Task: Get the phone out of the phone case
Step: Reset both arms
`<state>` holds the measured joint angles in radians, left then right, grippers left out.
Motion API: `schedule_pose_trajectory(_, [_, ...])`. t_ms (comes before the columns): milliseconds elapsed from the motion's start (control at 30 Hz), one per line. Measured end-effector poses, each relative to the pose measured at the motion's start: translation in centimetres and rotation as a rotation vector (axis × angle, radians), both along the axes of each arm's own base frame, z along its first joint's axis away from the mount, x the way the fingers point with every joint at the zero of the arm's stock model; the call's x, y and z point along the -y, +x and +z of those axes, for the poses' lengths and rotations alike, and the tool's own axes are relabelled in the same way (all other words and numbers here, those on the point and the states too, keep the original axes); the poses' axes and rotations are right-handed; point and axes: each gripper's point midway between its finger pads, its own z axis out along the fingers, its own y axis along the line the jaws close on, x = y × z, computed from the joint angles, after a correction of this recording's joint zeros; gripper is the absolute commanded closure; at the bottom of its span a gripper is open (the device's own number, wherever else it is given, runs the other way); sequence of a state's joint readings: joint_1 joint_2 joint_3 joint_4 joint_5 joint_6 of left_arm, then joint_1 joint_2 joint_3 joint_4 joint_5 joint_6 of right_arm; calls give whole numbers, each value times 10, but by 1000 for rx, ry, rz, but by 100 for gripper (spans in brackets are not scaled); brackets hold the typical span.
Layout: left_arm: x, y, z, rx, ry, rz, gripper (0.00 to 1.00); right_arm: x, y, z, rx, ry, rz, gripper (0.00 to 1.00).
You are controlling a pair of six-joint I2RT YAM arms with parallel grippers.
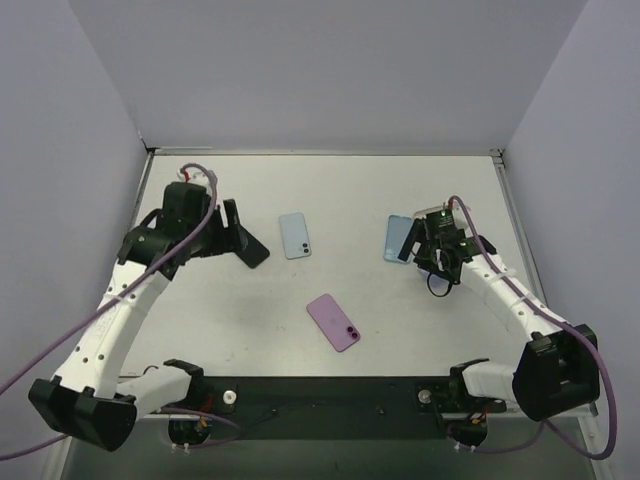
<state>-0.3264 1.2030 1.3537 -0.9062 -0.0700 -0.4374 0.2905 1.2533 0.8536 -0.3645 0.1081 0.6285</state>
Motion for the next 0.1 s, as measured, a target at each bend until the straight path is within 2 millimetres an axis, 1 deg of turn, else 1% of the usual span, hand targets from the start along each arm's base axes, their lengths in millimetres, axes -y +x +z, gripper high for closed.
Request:
schedule_pose_trajectory(67, [-1,-22,-27,-52,-10,-21,20,0,1,1,5,-8,1,16])
schedule_pose_trajectory(100, [-1,-30,-39,-76,-12,-30,20,0,1,2,6,-10,1,16])
